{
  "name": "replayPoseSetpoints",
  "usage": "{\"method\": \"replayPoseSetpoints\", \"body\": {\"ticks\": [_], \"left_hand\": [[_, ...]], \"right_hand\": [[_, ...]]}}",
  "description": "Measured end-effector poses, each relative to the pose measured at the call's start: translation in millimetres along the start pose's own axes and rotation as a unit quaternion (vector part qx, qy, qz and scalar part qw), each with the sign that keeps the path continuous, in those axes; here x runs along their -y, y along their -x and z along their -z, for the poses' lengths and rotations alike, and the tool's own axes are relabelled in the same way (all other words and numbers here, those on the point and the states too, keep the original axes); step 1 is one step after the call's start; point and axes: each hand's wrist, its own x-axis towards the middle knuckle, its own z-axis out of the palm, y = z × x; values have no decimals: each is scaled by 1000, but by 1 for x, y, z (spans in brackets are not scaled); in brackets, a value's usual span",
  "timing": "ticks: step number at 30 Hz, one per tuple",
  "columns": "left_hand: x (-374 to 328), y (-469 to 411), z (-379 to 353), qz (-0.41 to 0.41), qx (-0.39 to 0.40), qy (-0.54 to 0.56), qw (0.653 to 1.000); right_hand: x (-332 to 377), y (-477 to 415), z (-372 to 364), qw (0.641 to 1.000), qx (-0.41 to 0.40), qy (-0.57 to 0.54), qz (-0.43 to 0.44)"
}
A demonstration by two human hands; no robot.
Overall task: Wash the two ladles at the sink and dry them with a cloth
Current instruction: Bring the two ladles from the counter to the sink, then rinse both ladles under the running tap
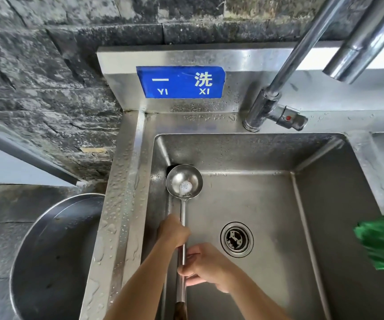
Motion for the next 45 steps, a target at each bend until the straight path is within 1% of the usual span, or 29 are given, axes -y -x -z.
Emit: {"method": "replayPoseSetpoints", "body": {"ticks": [7,11,14,16,18,20,21,23,26,29,32,34,36,39,43,45], "left_hand": [[0,2,-8,-21,-42,-14,999],[0,1,-10,-18,-53,-13,998],[1,0,-12,-17,-54,-12,998],[3,1,-13,-19,-48,8,999],[4,3,-14,-16,-36,16,999],[1,8,-11,-16,-26,-14,999],[-3,11,-7,-23,-31,-47,998],[-16,14,2,-57,-68,-85,992],[-65,19,23,-159,-100,7,982],[-134,16,47,-258,-96,79,958],[-196,13,68,-316,-49,172,932],[-223,10,80,-325,-15,184,927],[-237,10,88,-329,7,163,930],[-247,15,92,-336,25,147,930],[-248,14,94,-309,57,179,932],[-249,15,97,-305,65,176,934]], "right_hand": [[-9,-5,-1,1000,-17,9,-13],[-12,-6,-2,1000,-21,4,-21],[-14,-4,1,999,-26,24,-1],[-9,-1,13,998,-61,7,25],[3,5,36,989,-121,-63,49],[19,16,68,973,-191,-98,85],[28,22,86,963,-224,-101,110],[49,37,121,940,-282,-111,159],[87,67,159,901,-314,-169,249],[123,91,181,877,-325,-163,315],[146,104,194,873,-327,-126,340],[154,106,201,878,-317,-121,339],[158,106,204,883,-301,-111,343],[159,109,207,883,-297,-98,350],[162,115,209,887,-269,-85,366],[162,115,212,889,-262,-77,367]]}}
